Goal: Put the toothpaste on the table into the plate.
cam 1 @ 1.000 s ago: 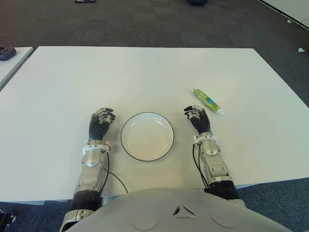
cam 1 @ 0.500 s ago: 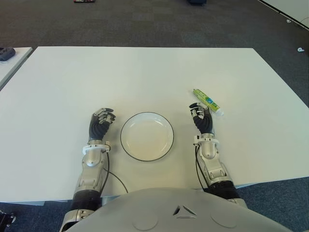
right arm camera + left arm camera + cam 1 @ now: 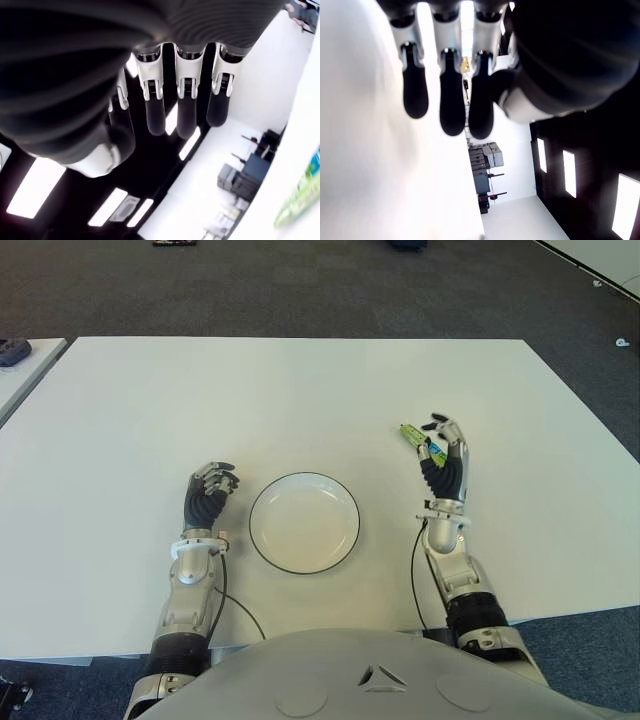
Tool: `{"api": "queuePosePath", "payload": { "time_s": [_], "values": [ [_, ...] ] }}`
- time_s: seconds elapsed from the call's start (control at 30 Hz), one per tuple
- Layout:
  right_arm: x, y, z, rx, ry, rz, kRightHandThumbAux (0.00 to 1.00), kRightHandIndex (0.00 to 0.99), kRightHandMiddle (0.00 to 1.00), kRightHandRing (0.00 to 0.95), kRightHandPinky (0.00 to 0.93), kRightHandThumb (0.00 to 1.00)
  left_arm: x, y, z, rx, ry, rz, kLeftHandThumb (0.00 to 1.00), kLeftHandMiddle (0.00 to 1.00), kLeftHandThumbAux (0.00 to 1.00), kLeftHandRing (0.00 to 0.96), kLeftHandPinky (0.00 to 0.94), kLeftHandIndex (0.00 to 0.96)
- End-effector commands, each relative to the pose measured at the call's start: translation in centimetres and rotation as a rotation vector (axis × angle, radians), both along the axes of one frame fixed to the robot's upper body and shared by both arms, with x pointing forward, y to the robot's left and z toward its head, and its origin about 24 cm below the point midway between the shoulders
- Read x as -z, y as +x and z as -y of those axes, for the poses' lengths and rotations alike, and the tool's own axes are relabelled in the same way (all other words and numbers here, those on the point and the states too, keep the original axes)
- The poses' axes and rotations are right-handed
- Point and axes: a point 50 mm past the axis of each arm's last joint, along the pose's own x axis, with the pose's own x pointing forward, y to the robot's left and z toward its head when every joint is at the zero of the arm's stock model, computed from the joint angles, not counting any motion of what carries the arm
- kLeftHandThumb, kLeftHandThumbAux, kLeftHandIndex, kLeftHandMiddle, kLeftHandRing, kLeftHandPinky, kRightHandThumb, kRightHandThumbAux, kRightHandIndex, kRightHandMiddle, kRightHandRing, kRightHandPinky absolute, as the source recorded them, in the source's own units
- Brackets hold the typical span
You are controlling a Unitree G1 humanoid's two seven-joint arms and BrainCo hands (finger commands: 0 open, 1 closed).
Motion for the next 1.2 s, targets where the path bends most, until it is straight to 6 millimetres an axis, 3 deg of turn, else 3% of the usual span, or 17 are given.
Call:
{"api": "queuePosePath", "payload": {
  "time_s": [0.03,0.2,0.57,0.8,1.2],
  "values": [
    [-1.2,1.1,0.6,0.051,-0.025,0.021,0.568,0.093,0.119,0.106,0.101,0.487,0.1,0.1,0.2,0.001,-0.005,-0.011,0.702,0.545,0.718,0.546,0.502,0.428],
    [-2.1,2.1,1.1,0.103,-0.060,0.031,0.486,0.020,0.045,0.035,0.039,0.528,0.2,0.2,0.2,0.005,-0.004,-0.007,0.702,0.547,0.718,0.549,0.504,0.428],
    [-3.4,5.0,2.3,0.088,-0.188,-0.104,0.305,0.000,0.000,0.000,0.000,0.534,0.1,0.1,0.3,0.007,-0.009,0.003,0.704,0.549,0.717,0.552,0.513,0.428],
    [-3.6,6.9,3.6,0.073,-0.308,-0.249,0.250,0.000,0.000,0.000,0.000,0.394,0.2,-0.1,0.3,0.004,-0.013,0.009,0.703,0.550,0.718,0.553,0.507,0.428],
    [-3.9,9.3,5.6,0.024,-0.522,-0.558,0.242,0.000,0.000,0.000,0.000,0.274,0.2,-0.2,0.4,0.005,-0.018,0.005,0.703,0.551,0.718,0.553,0.508,0.428]
  ]
}}
